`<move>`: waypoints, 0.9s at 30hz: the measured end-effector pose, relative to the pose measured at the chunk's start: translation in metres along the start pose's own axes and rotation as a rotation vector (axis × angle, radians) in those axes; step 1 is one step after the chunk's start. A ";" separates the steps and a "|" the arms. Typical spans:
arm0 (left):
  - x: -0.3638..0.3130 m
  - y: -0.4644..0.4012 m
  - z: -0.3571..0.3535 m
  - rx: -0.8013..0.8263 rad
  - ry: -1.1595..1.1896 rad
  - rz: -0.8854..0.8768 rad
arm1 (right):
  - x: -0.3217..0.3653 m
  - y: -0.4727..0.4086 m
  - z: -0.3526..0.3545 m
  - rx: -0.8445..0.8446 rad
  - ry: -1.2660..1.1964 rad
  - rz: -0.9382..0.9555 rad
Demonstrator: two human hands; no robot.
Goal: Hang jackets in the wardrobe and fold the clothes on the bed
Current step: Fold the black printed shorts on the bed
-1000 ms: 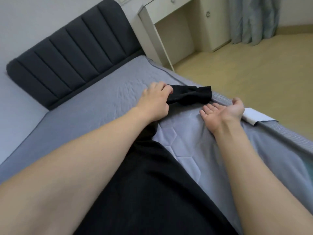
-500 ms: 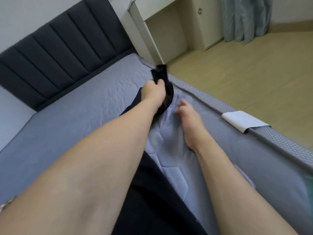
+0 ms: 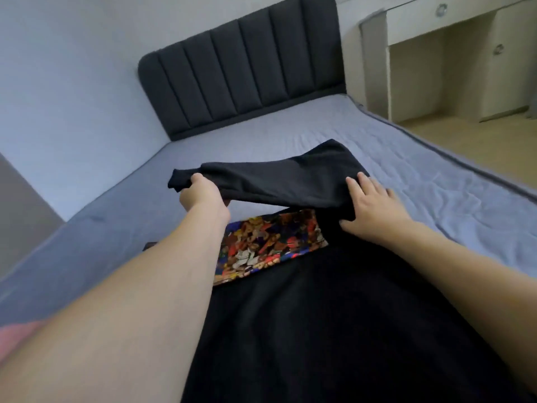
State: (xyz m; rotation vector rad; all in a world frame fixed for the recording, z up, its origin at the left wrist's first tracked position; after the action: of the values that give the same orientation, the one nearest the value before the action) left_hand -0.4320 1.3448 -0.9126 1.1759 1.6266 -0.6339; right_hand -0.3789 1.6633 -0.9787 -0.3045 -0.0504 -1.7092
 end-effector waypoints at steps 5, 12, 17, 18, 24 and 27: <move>0.020 -0.041 0.157 -0.221 -0.021 0.128 | 0.047 0.004 -0.017 0.013 0.099 0.071; 0.045 -0.075 0.227 -0.010 -0.216 0.249 | 0.049 0.012 -0.054 0.331 0.057 0.029; 0.024 -0.076 0.207 0.028 -0.303 0.269 | 0.073 -0.016 -0.018 0.107 -0.348 0.003; 0.025 -0.074 0.204 0.043 -0.339 0.335 | 0.076 -0.024 -0.022 0.120 -0.269 -0.016; 0.001 -0.120 0.211 -0.114 -0.679 0.145 | 0.072 -0.039 -0.086 0.324 0.069 -0.130; -0.021 -0.107 0.204 -0.156 -1.057 -0.136 | 0.074 -0.023 -0.106 0.231 0.045 -0.115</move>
State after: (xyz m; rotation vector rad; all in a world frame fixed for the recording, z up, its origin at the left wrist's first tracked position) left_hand -0.4449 1.1248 -0.9830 0.4416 0.8159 -0.9734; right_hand -0.4291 1.5738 -1.0607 -0.0923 -0.2345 -1.8040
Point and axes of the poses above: each hand's wrist, its own y-axis away from the middle knuckle, its own z-axis out of the back of the hand, x = y × z, the point moved 10 cm from there along -y, towards the middle knuckle, and after that the axes turned 7 degrees about x, right-handed, at the moved point
